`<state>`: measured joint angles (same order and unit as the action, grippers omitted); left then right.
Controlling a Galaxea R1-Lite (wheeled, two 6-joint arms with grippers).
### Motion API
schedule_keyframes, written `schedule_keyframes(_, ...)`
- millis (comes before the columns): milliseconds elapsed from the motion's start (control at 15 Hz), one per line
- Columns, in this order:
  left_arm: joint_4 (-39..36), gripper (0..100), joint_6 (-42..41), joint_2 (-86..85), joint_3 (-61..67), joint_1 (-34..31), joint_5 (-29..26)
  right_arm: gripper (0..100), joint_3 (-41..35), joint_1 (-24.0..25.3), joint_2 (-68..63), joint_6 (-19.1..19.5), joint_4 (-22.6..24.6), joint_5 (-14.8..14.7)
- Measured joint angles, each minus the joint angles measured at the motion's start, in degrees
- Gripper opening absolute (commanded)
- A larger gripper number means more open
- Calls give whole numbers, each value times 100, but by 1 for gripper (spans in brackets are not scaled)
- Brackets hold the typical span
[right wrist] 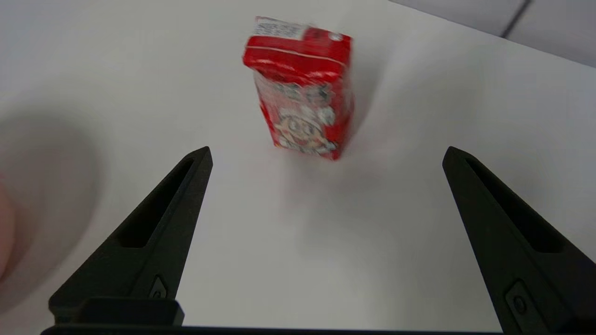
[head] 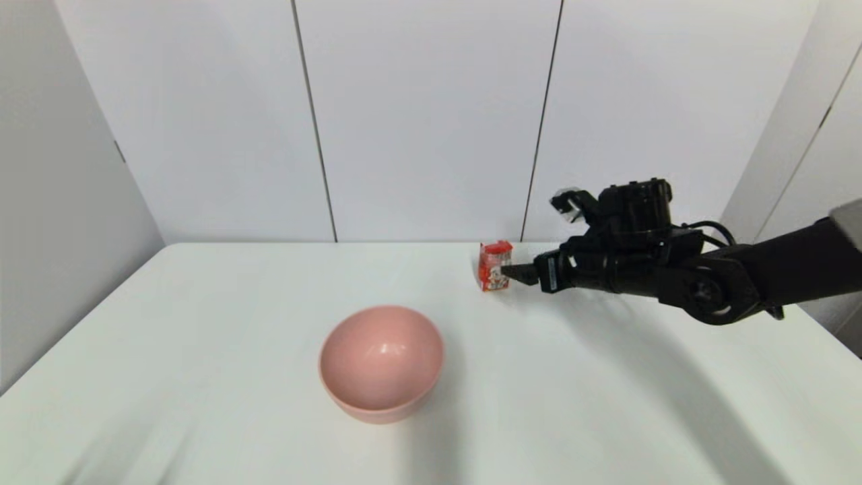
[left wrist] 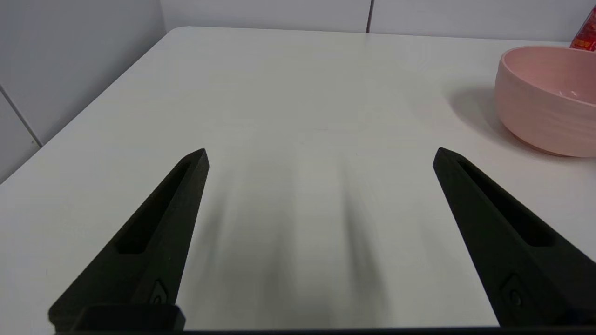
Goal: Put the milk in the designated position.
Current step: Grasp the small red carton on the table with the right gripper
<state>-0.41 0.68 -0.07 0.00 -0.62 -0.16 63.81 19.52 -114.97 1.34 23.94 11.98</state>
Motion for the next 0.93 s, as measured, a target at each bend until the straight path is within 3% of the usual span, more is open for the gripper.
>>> schedule_keyframes(533, 0, 100, 0, 0, 0, 0, -2, 100, 1141, 269, -1133, 23, -11, -72)
schedule_keyframes(600, 0, 100, -2, 0, 0, 0, -2, 0, 1270, 263, -1235, 22, -10, -83)
schedule_keyframes(933, 0, 100, 0, 0, 0, 0, -2, 0, 1506, 197, -1530, 2, -10, -267)
